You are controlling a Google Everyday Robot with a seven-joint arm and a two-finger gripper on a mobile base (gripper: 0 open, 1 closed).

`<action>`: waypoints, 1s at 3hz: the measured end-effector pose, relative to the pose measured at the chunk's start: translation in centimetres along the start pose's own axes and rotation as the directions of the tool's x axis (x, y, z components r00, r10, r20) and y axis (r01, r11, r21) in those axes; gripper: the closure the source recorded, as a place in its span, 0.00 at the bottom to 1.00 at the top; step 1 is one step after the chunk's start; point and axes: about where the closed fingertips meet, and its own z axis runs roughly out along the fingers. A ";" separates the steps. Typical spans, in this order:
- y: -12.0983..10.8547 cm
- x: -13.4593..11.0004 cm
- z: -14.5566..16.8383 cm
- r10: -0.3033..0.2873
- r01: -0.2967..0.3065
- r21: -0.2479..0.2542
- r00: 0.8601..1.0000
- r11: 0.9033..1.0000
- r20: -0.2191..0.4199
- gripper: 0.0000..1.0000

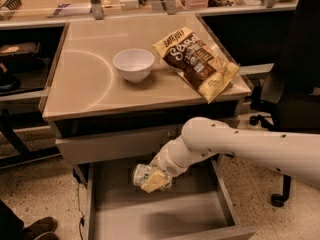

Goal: Pick 7up can from middle drawer and place on counter

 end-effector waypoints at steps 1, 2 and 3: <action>1.7 -2.9 -2.3 -0.038 0.039 0.005 0.999 0.999 -0.023 1.00; 2.9 -6.5 -5.0 -0.087 0.088 0.028 0.995 0.996 -0.039 1.00; 4.0 -9.6 -7.3 -0.129 0.132 0.056 0.990 0.990 -0.054 1.00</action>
Offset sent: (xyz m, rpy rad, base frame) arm -0.0183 0.0448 0.1366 -0.0760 -0.1232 0.0845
